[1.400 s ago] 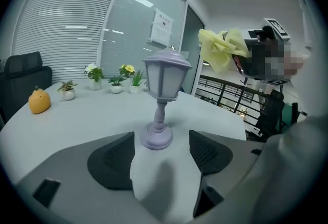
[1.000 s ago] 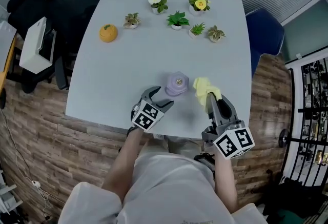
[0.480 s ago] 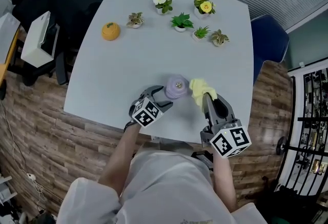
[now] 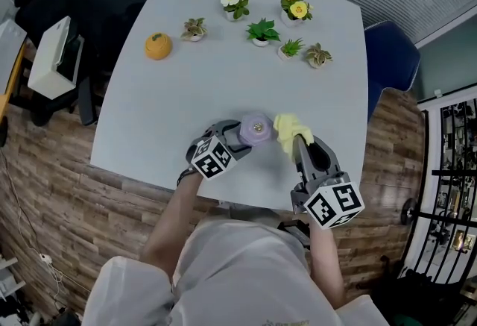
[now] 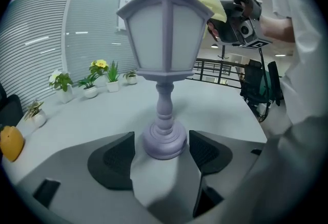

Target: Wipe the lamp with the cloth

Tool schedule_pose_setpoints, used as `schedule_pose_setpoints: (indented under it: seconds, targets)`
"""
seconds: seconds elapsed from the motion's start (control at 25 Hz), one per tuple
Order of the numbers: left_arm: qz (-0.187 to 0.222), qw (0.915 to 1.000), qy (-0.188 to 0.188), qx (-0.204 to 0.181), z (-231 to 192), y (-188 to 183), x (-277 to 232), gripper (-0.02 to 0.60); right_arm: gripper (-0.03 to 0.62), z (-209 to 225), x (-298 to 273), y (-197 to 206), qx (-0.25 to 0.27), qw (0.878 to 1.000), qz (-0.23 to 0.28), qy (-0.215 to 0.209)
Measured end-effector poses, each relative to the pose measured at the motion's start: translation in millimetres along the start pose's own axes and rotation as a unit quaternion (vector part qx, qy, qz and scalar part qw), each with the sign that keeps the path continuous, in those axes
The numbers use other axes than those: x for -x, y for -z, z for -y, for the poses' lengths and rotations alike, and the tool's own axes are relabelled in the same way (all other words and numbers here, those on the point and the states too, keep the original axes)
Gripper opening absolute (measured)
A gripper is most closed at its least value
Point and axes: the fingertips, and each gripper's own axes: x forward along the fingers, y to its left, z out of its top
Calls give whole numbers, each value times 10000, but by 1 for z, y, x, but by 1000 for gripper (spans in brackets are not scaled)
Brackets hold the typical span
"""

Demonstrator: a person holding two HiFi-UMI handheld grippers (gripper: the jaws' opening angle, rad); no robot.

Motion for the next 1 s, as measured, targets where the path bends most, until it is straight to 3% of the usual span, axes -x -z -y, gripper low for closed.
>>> schedule_pose_setpoints:
  seconds: [0.24, 1.0]
  targets:
    - [-192, 9992, 197, -277, 3, 4, -8, 313, 49, 2, -6, -5, 43, 10000, -36, -23]
    - [-54, 9979, 155, -622, 0, 2, -8, 299, 49, -9, -36, 3, 488, 9979, -337, -240]
